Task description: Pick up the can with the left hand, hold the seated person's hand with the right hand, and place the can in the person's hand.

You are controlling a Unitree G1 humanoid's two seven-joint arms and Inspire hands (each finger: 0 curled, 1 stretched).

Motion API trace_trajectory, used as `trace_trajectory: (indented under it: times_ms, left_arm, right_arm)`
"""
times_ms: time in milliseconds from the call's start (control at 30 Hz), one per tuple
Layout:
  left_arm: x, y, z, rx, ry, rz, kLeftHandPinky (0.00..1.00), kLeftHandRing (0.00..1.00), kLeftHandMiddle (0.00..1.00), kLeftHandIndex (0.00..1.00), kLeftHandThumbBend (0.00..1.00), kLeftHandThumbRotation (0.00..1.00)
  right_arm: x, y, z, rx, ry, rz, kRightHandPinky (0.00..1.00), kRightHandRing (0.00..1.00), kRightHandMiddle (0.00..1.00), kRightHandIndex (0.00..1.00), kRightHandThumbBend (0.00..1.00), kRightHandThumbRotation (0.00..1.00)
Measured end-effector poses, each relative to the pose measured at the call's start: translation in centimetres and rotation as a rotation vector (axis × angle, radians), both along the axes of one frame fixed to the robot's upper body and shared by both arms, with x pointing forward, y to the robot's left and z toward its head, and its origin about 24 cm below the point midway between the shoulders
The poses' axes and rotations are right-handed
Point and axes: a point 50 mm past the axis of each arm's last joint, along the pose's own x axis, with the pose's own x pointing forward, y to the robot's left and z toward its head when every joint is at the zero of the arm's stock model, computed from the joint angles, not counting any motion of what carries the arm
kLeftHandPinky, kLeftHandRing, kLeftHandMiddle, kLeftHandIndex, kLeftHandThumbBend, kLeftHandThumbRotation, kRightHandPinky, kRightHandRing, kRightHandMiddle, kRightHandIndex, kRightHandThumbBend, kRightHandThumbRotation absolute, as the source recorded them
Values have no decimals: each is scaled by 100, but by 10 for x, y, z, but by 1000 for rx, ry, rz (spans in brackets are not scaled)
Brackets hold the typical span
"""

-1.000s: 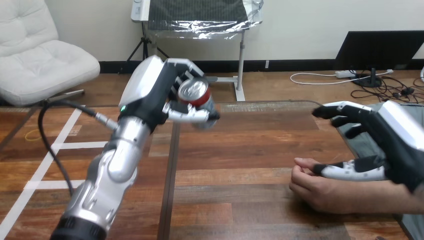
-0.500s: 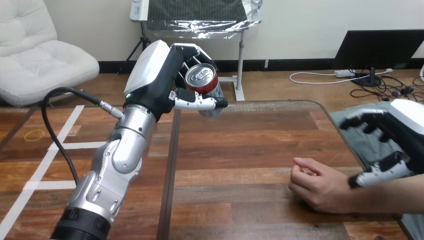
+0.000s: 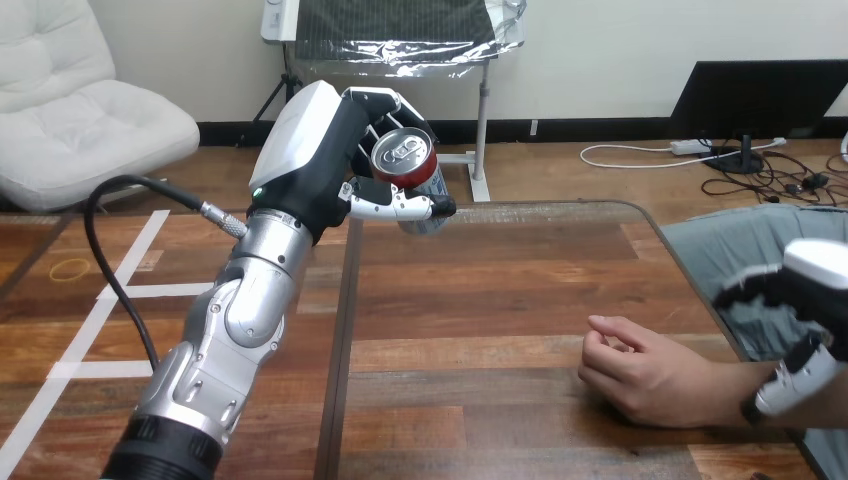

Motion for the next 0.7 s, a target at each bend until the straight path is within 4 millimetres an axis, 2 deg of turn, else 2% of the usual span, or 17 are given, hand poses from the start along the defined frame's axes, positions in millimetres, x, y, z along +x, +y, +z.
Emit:
trace_trajectory:
  times_ms: [700]
  left_arm:
    - [0,0,-1,6,9,-6,33,39,46,51,60,0]
  right_arm:
    - [13,-9,-20,-153,229,18,85,89,89,86,84,4]
